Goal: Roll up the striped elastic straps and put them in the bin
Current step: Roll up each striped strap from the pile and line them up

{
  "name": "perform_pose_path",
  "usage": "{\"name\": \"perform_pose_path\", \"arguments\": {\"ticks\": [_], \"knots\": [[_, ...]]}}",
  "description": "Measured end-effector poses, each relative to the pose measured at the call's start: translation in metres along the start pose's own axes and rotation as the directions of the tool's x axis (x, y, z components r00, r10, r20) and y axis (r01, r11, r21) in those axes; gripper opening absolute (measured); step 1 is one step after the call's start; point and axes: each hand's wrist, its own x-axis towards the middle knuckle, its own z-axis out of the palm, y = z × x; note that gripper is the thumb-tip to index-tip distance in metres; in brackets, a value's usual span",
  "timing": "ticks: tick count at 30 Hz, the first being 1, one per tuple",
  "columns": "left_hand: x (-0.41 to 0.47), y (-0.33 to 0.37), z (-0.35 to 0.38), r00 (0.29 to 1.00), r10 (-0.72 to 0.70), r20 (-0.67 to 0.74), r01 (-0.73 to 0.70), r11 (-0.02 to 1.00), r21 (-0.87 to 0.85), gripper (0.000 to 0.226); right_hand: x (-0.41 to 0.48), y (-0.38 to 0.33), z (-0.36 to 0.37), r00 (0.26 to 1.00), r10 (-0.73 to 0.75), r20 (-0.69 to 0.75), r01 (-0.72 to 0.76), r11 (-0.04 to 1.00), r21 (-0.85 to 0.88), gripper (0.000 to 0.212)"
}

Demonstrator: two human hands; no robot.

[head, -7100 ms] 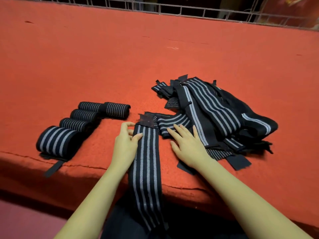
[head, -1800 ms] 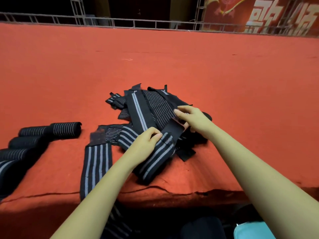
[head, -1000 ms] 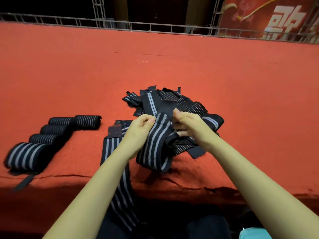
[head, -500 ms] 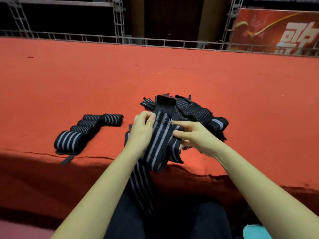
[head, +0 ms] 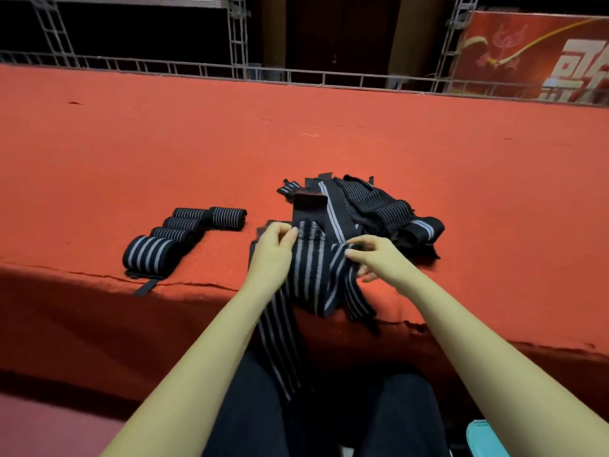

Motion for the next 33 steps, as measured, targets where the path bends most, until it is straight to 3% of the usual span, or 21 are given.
{"name": "perform_pose_path", "arguments": {"ticks": [2, 4, 7, 9, 14, 19, 23, 30, 33], "knots": [[-0.005, -0.006, 0.005, 1.000, 0.014, 0.004, -0.014, 1.000, -0.028, 0.012, -0.001, -0.012, 0.004, 0.984, -0.171, -0.046, 0.166, 0.980, -0.107, 0.028], [-0.007, -0.006, 0.005, 1.000, 0.022, 0.002, -0.022, 0.996, -0.085, 0.012, -0.006, -0.020, 0.006, 0.963, -0.267, -0.013, 0.268, 0.964, 0.004, 0.027], [-0.012, 0.010, -0.002, 0.998, 0.010, 0.068, 0.005, 0.976, -0.217, 0.012, -0.019, -0.031, 0.008, 0.966, -0.180, 0.186, 0.115, 0.942, 0.314, 0.028], [-0.014, 0.024, -0.009, 0.995, 0.009, 0.104, 0.020, 0.959, -0.282, 0.010, -0.023, -0.036, 0.008, 0.956, -0.194, 0.221, 0.087, 0.905, 0.417, 0.040], [-0.018, 0.061, -0.033, 0.990, 0.036, 0.139, 0.019, 0.928, -0.373, 0.017, -0.039, -0.072, -0.002, 0.908, -0.286, 0.308, 0.028, 0.773, 0.634, 0.038], [-0.016, 0.072, -0.054, 0.992, 0.030, 0.120, 0.024, 0.904, -0.426, 0.019, -0.040, -0.090, 0.011, 0.858, -0.305, 0.414, -0.059, 0.742, 0.668, 0.039], [-0.010, 0.041, -0.055, 0.993, -0.064, 0.099, 0.096, 0.926, -0.365, 0.015, -0.027, -0.077, 0.037, 0.884, -0.224, 0.411, -0.112, 0.751, 0.651, 0.028], [0.004, -0.046, -0.047, 0.977, -0.212, 0.000, 0.205, 0.948, -0.244, 0.005, 0.006, -0.038, 0.090, 0.936, -0.017, 0.352, -0.125, 0.917, 0.378, 0.026], [0.010, -0.075, -0.046, 0.974, -0.226, -0.034, 0.218, 0.963, -0.156, 0.009, 0.021, -0.023, 0.110, 0.953, 0.027, 0.301, -0.123, 0.944, 0.305, 0.011]]}}
